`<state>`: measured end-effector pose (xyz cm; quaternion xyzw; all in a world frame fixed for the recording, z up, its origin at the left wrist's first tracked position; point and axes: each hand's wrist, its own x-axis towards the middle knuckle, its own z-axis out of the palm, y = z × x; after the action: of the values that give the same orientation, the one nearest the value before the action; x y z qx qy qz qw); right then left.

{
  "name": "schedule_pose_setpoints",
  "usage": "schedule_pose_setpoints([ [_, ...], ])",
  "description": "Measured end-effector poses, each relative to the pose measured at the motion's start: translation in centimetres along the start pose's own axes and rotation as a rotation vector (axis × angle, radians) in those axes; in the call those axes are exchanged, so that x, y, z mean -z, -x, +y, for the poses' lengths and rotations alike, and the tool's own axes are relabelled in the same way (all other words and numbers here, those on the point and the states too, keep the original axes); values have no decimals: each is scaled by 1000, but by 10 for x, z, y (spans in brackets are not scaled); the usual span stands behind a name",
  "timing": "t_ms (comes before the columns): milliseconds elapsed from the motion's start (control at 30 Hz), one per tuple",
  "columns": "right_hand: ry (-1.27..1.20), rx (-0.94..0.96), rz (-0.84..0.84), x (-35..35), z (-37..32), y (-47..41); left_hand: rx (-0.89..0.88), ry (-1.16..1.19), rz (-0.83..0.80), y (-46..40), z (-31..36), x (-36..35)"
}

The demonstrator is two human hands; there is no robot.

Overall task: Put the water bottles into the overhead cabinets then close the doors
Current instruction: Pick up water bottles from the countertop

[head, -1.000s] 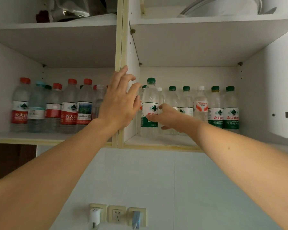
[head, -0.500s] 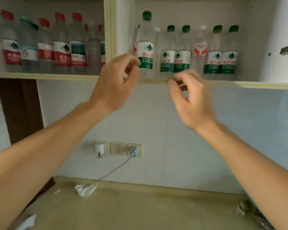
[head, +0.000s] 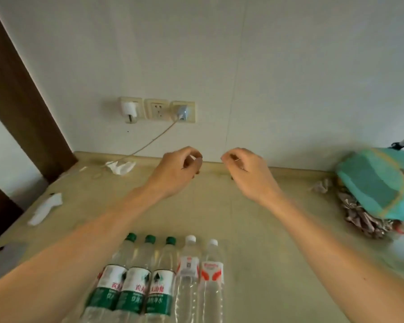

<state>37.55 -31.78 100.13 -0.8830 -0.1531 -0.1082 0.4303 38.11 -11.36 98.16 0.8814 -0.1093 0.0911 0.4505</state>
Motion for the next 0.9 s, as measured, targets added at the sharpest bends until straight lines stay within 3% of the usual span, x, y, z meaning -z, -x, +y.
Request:
schedule_pose_setpoints([
  [367, 54, -471, -362, -98, 121, 69, 427, -248, -423, 66, -129, -93],
  [567, -13, -679, -500, -128, 162, 86, 482, -345, -552, 69, -146, -115],
  [733, -84, -759, -522, -148, 170, 93, 516, -441, -621, 68, -154, -123],
  [900, -225, -873, -430, -153, 173, 95, 590, -337, -579, 66, -157, -122],
])
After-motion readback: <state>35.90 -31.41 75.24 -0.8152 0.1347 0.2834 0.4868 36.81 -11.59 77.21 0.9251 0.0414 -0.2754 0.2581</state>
